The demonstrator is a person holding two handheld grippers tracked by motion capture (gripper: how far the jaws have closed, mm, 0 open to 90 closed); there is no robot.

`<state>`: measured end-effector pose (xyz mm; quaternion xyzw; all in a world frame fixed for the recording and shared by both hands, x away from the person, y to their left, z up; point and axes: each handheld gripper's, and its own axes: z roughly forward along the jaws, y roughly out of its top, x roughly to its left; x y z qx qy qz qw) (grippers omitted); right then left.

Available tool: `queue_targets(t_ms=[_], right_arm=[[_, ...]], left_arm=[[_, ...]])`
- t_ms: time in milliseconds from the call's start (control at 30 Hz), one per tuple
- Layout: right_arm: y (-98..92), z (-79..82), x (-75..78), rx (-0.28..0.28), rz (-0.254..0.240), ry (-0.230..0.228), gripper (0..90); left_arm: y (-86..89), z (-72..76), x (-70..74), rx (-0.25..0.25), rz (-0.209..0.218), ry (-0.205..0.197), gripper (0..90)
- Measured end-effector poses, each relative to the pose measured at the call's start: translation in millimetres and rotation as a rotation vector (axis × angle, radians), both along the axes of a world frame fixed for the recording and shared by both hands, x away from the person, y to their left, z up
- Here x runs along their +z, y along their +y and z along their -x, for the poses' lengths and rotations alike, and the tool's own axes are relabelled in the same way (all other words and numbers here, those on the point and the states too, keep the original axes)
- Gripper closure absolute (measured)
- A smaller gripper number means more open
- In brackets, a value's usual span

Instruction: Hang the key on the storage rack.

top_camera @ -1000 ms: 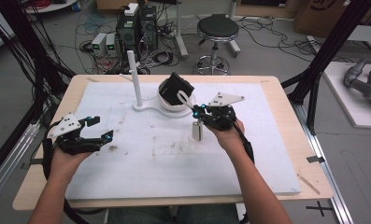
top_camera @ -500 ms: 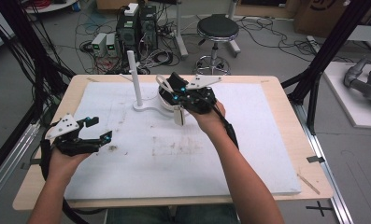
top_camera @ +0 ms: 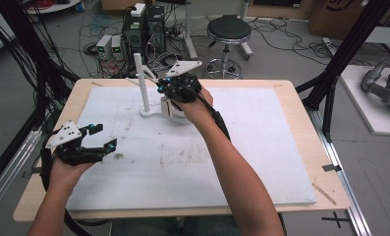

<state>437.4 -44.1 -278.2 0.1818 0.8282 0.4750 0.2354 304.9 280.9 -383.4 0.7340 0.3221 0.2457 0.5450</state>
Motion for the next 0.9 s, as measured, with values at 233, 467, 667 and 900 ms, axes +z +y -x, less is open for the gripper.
queue_targets(t_ms=[233,467,667,900], right_arm=[[17.1,-5.9,0.5,0.008,0.029,0.001,83.0],[24.7,-8.8,-6.3,0.009,0.047,0.019,83.0],[30.3,-11.4,-11.7,-0.001,0.075,0.021,83.0],[33.2,-16.1,-18.3,-0.016,0.1,0.03,82.1]], left_arm=[[1.3,-0.1,-0.6,0.003,0.003,0.002,22.1],[0.2,0.4,0.1,-0.002,-0.002,0.001,22.1],[-0.5,0.4,0.0,-0.009,0.002,-0.002,22.1],[0.3,0.4,-0.3,-0.007,0.001,0.0,22.1]])
